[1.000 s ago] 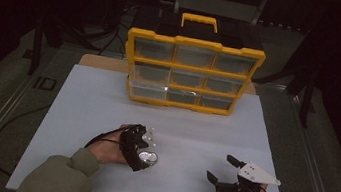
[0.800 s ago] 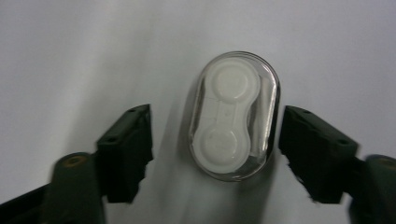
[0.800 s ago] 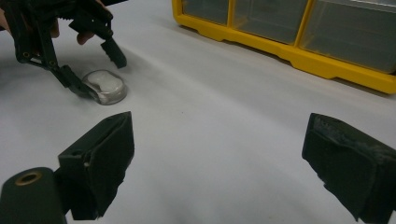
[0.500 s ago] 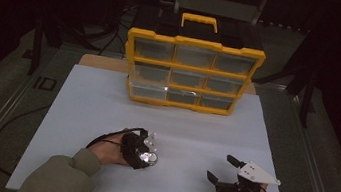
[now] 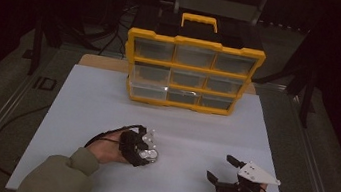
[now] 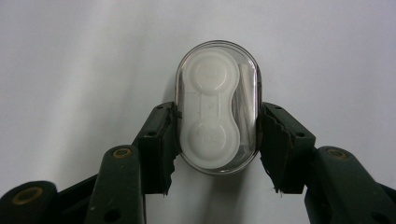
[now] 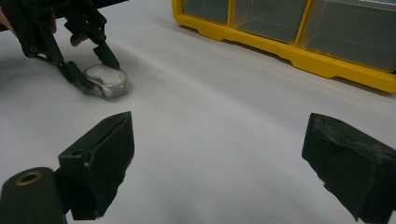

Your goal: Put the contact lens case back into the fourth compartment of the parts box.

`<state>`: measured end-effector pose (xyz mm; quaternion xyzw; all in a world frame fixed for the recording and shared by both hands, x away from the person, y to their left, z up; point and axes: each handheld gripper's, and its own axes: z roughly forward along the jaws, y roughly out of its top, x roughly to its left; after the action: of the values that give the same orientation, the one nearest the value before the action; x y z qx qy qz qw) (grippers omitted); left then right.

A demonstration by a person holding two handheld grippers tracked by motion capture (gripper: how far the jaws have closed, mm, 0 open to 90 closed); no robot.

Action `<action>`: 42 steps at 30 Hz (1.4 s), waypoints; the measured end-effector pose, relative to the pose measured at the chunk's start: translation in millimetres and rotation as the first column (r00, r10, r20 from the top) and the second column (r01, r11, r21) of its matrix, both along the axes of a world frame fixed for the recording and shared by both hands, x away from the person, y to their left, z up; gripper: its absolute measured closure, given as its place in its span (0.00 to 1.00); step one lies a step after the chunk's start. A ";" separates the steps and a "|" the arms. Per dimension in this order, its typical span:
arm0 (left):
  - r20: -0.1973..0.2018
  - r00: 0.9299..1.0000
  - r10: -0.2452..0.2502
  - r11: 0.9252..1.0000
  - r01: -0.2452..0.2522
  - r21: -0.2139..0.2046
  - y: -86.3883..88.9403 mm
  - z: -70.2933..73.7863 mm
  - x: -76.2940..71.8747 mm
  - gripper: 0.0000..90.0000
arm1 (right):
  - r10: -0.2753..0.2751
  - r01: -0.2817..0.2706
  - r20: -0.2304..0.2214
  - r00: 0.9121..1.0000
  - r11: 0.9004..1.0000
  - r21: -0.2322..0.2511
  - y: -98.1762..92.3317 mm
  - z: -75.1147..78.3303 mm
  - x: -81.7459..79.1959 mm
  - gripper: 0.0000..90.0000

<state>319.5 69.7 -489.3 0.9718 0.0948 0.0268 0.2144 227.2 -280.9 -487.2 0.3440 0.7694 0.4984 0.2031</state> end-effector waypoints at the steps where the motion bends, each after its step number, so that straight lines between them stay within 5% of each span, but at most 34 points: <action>1: 0.005 1.000 0.008 1.000 -0.008 -0.010 1.1 3.2 0.3 0.55 | 0.000 0.000 0.000 1.000 1.000 0.000 -0.1 0.0 0.0 0.10; 42: 0.085 0.993 0.087 0.989 -0.077 -0.124 26.1 59.3 7.5 0.55 | 0.003 -0.003 0.001 1.000 1.000 0.005 0.2 -0.5 0.1 0.10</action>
<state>327.1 95.9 -430.0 0.9501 0.1264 0.0737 0.2755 227.3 -280.7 -487.7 0.3433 0.7686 0.5007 0.2019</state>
